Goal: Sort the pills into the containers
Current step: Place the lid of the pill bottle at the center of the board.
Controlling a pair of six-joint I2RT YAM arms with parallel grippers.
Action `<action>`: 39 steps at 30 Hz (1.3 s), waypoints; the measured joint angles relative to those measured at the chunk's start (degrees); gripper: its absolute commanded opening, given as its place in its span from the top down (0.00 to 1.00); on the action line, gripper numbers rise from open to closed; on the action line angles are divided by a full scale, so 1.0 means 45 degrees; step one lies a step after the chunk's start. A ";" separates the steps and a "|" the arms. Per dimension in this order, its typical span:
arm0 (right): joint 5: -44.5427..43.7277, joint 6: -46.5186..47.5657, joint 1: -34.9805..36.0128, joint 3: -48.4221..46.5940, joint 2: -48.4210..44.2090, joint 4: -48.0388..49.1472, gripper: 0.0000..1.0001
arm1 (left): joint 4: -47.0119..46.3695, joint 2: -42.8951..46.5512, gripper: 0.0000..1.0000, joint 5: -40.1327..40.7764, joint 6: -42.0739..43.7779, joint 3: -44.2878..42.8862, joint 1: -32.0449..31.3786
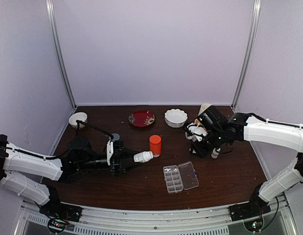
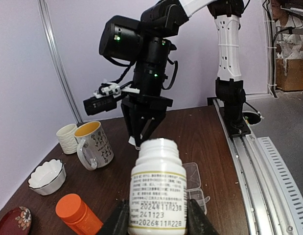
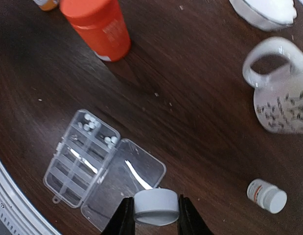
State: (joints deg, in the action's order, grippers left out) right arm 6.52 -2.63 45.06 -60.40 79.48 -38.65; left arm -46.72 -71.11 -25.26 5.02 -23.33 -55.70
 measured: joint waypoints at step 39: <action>0.2011 -0.2783 0.0170 0.0024 -0.0112 0.0257 0.45 | -0.3211 -0.4371 0.92 0.0330 -0.0806 -0.0141 -0.0646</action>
State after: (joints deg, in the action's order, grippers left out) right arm 15.57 -15.16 45.82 -60.29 78.98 -37.50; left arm -61.17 -90.78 -23.77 1.39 -23.97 -58.61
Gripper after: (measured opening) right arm 0.548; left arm 0.327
